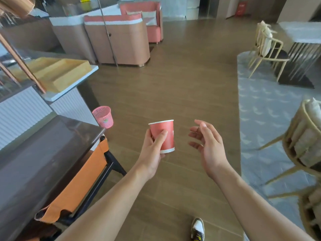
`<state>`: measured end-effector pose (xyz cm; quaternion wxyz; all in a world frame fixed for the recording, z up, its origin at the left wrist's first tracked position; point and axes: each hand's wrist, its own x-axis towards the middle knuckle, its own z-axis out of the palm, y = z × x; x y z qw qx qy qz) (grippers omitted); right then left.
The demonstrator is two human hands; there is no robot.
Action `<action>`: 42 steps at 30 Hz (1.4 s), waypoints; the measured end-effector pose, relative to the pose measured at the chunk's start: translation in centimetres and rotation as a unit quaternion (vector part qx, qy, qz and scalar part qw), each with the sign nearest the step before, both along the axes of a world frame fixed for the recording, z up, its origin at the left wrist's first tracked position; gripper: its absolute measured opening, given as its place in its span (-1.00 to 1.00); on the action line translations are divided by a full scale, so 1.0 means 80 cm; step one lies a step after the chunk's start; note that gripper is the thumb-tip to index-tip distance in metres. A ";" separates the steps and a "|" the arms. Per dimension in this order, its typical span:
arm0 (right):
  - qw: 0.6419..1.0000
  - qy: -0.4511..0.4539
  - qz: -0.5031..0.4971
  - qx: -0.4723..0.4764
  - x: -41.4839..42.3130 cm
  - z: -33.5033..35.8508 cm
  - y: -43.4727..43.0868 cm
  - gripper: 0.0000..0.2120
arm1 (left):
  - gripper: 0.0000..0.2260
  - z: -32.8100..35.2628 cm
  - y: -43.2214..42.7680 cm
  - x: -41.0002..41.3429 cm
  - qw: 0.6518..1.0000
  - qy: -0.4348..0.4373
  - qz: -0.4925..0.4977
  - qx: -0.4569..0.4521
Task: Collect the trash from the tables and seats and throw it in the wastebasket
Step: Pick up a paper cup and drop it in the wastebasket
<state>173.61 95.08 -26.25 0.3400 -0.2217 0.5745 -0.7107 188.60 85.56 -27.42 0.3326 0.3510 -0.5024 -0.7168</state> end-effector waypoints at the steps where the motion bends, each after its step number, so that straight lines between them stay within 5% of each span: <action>1: 1.000 0.000 0.007 0.003 -0.026 0.002 -0.020 -0.62 | -0.39 0.001 -0.017 -0.023 1.000 0.002 0.011 0.004; 15: 0.991 -0.004 0.133 0.022 -0.207 0.001 -0.313 -0.69 | -0.47 -0.018 -0.262 -0.187 0.989 0.010 0.145 0.003; 21: 0.982 0.005 0.188 0.012 -0.223 -0.010 -0.506 -0.62 | -0.41 -0.029 -0.434 -0.201 0.978 0.011 0.207 -0.001; 34: 0.961 0.019 0.274 -0.012 -0.208 0.008 -0.866 -0.61 | -0.72 -0.007 -0.748 -0.191 0.955 -0.018 0.296 -0.023; 42: 0.935 0.030 0.354 -0.021 -0.235 -0.017 -1.040 -0.68 | -0.57 -0.026 -0.883 -0.213 0.925 -0.044 0.376 -0.026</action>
